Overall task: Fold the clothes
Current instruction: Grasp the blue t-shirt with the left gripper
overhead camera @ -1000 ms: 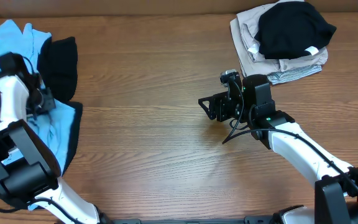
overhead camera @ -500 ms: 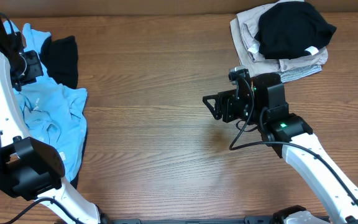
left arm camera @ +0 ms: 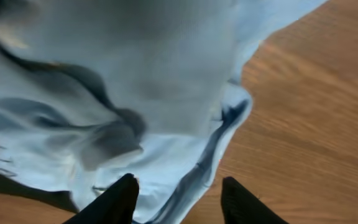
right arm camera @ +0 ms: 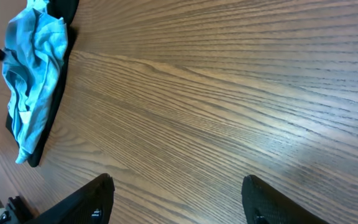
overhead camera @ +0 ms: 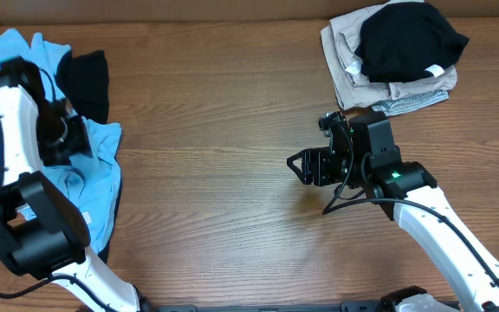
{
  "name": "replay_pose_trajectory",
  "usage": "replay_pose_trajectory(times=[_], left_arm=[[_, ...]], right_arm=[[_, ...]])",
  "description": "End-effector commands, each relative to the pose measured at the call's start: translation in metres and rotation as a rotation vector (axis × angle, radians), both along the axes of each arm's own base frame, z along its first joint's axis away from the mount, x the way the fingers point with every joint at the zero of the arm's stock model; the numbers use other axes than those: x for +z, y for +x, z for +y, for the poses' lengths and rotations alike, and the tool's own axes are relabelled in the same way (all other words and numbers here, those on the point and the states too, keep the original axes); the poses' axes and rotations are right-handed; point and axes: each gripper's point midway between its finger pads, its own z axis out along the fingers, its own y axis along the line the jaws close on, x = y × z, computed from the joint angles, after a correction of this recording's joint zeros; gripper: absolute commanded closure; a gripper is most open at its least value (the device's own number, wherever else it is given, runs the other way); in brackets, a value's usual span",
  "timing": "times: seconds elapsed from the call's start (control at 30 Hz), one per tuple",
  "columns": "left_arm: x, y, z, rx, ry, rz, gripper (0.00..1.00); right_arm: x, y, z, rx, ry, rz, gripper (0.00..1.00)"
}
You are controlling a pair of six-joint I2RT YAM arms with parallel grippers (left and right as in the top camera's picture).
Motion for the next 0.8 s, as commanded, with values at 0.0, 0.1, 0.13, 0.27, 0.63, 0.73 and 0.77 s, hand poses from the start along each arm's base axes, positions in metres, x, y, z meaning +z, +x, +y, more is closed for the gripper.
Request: replay_pose_trajectory(times=[0.0,0.1,0.13,0.27,0.63,0.73,0.77], left_arm=[[-0.026,-0.020,0.002,0.104,0.010,0.063,0.58],[-0.038,-0.026,0.009,0.168,0.015,0.053,0.59],[-0.037,-0.026,0.013,0.189,0.016,0.041,0.59],[-0.013,-0.025,0.029,0.236,0.053,-0.046,0.58],[0.037,-0.030,0.041,0.221,0.174,-0.192,0.35],[0.012,-0.033,0.045,0.221,0.188,-0.165,0.34],[0.004,-0.033,0.045,0.222,0.190,-0.162,0.35]], right_arm=[[0.010,0.005,0.002,0.001,0.006,-0.029,0.30],[0.010,0.005,0.002,0.001,0.006,-0.029,0.28],[0.010,0.005,0.002,-0.001,0.004,-0.030,0.27],[0.008,0.008,-0.002,-0.018,-0.016,-0.034,0.26],[0.006,0.007,-0.003,-0.022,-0.024,-0.028,0.25],[0.006,0.007,-0.003,-0.022,-0.024,-0.028,0.25],[0.006,0.006,-0.003,-0.022,-0.025,-0.025,0.25]])
